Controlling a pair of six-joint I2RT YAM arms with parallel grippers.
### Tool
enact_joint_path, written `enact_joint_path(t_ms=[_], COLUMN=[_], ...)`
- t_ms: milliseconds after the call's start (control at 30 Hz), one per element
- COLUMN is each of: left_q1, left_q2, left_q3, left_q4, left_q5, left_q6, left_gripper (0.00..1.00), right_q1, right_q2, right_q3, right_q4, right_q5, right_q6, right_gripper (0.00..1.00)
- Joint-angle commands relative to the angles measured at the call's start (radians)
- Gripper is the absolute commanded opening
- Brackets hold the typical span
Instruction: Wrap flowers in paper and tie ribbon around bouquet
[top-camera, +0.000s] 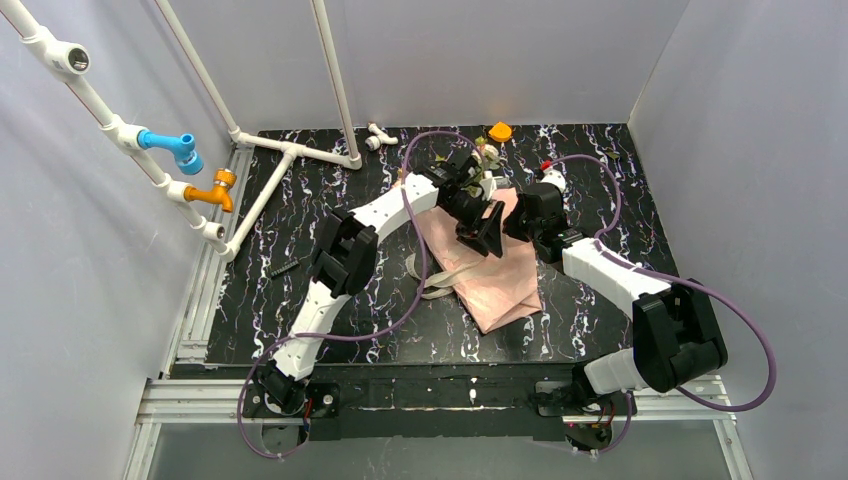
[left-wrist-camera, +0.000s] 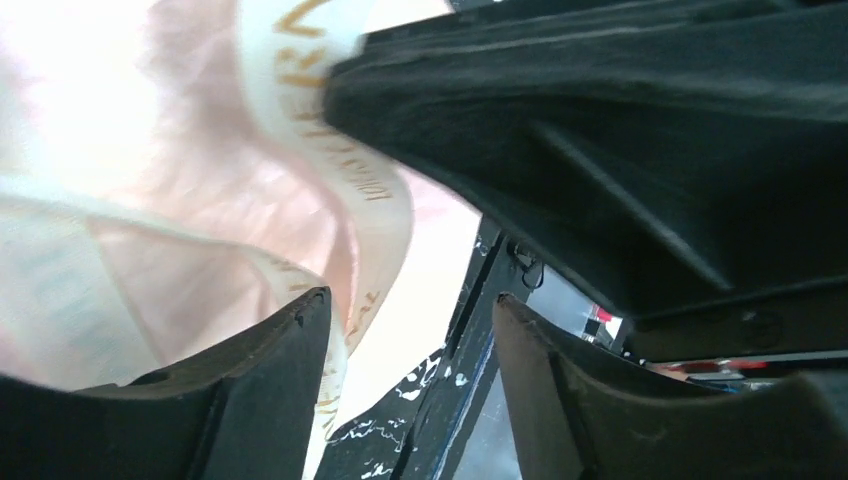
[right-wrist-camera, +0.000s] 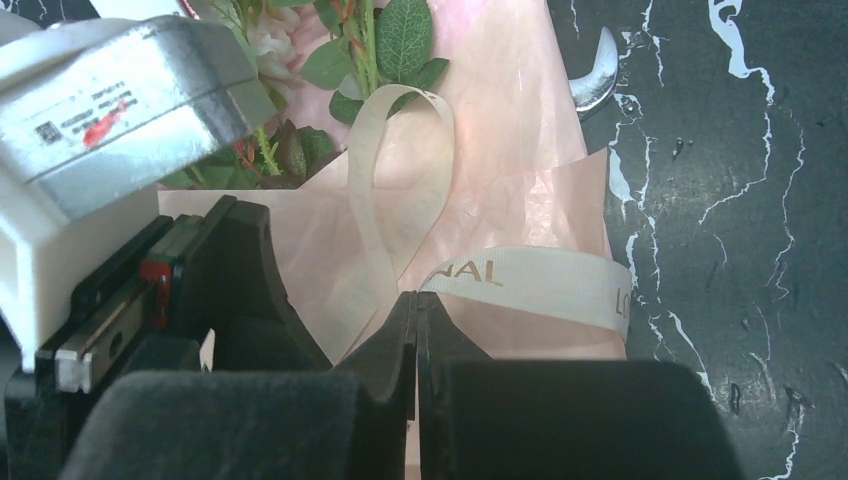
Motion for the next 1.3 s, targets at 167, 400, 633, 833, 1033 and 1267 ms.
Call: enact_joint_path(t_ms=[167, 400, 633, 833, 1033, 1267], left_q1=[0.077, 0.050, 0.059, 0.062, -0.017, -0.068], left_q2=[-0.122, -0.258, -0.425, -0.572, -0.670, -0.643], left_q3=[-0.032, -0.140, -0.370, -0.548, -0.660, -0.675], left_q4=[-0.067, -0.007, -0.024, 0.008, 0.275, 0.529], left_q5=[-0.186, -0.423, -0.812, -0.904, -0.753, -0.695], left_q6=[0.041, 0.130, 0.078, -0.046, 0.142, 0.102], left_gripper=[0.65, 0.63, 0.45, 0.53, 0.80, 0.76], right_q1=[0.001, 0.001, 0.001, 0.001, 0.001, 0.000], right_q2=[0.015, 0.021, 0.002, -0.001, 0.015, 0.034], right_q3=[0.056, 0.070, 0.052, 0.050, 0.059, 0.132], right_q4=[0.058, 0.026, 0.004, 0.014, 0.075, -0.062], right_q5=[-0.016, -0.029, -0.005, -0.057, -0.117, -0.026], right_q6=[0.003, 0.016, 0.037, 0.039, 0.027, 0.094], right_gripper=[0.01, 0.01, 0.01, 0.01, 0.01, 0.01])
